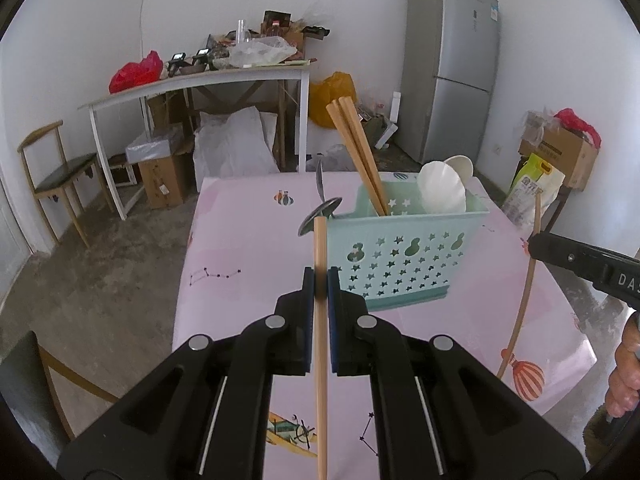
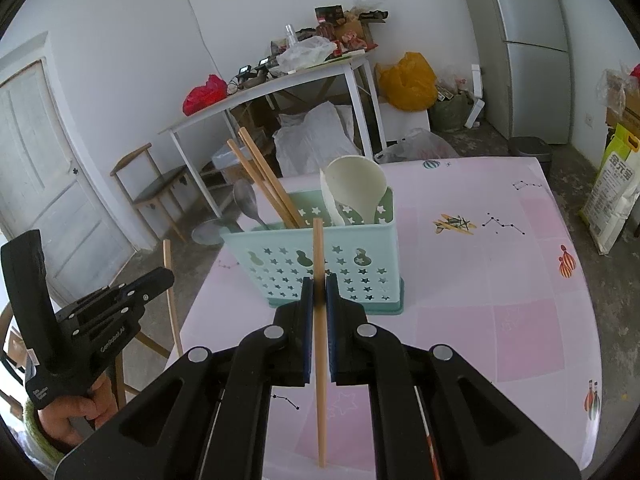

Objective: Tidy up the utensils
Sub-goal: 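Lift both chopsticks up and carry them over the green holder, then lower the left chopstick into the holder and open left while right holds its chopstick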

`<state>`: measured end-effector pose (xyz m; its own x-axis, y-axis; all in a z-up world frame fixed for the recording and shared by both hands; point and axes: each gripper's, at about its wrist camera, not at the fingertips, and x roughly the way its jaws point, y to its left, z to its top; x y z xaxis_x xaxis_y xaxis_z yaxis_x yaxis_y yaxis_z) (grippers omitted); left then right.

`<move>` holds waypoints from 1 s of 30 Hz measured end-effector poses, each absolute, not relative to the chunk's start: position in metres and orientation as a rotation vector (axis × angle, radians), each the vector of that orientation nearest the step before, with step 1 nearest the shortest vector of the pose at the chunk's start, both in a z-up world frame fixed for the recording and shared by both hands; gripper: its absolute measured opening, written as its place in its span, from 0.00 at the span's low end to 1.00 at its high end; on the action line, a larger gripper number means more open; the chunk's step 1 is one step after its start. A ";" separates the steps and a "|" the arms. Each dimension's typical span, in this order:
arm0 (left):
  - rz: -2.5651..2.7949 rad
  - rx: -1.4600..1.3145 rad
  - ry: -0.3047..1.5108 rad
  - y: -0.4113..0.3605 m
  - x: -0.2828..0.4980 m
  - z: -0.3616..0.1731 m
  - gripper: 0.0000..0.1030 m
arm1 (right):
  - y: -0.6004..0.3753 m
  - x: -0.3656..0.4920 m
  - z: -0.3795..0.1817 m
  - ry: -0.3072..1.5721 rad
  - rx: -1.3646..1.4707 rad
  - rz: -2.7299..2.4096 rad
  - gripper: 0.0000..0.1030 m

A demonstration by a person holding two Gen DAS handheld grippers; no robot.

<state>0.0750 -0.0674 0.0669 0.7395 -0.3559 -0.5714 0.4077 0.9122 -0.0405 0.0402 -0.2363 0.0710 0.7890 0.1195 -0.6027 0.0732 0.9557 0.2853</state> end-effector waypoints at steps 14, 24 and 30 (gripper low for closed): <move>-0.405 0.130 0.585 -0.076 0.074 0.073 0.05 | -0.237 0.040 0.071 0.663 0.302 0.024 0.06; -0.390 0.138 0.573 -0.073 0.073 0.076 0.05 | -0.239 0.040 0.074 0.654 0.304 0.030 0.06; -0.403 0.126 0.538 -0.068 0.070 0.088 0.05 | -0.241 0.040 0.076 0.651 0.304 0.025 0.06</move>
<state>0.0697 -0.0683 0.0881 0.7831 -0.3393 -0.5211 0.4046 0.9144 0.0126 0.0400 -0.2408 0.0763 0.7967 0.1177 -0.5928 0.0719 0.9554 0.2864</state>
